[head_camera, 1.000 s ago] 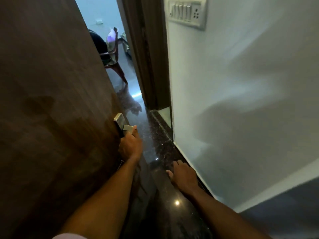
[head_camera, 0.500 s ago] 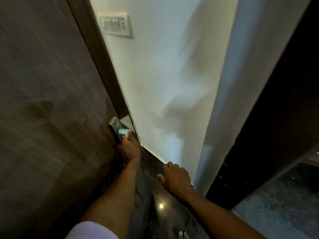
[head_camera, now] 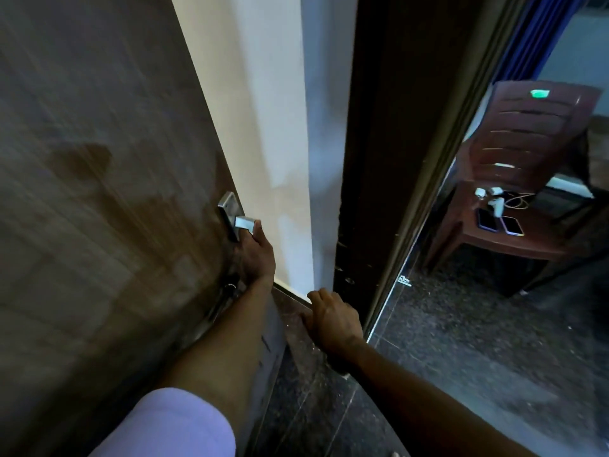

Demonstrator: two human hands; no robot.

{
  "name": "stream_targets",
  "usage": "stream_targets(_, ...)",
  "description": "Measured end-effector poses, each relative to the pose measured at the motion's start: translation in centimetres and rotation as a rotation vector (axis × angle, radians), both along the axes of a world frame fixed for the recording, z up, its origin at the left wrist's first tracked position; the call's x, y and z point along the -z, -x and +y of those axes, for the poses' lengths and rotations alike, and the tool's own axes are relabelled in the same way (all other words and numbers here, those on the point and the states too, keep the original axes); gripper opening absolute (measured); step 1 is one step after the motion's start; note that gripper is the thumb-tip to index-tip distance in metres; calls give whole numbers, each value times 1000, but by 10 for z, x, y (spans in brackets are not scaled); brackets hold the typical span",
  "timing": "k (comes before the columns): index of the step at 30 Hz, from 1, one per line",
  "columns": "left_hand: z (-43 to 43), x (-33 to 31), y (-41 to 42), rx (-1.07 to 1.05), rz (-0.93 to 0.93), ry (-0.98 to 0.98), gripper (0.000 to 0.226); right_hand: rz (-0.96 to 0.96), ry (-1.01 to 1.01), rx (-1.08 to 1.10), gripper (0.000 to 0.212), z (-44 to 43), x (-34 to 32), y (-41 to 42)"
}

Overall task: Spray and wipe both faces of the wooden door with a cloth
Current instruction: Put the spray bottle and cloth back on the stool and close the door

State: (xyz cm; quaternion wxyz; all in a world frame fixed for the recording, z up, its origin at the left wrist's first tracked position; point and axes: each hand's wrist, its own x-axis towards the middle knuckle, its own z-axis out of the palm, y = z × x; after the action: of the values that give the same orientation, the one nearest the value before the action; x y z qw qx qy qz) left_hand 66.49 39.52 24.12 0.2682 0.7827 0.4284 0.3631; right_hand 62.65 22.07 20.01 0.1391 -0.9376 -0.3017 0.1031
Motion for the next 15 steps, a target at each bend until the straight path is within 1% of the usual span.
stream_targets(6,-62,0,4,25,91,20,44,-26,-14,-10,44,-54,6,-1)
stream_targets(10,-103,1,12,67,81,-19,43,-7,-8,-42,37,-96,-4,-11)
stream_targets(15,-145,-2,18,98,74,58,44,-12,-16,-53,26,-136,-10,-25)
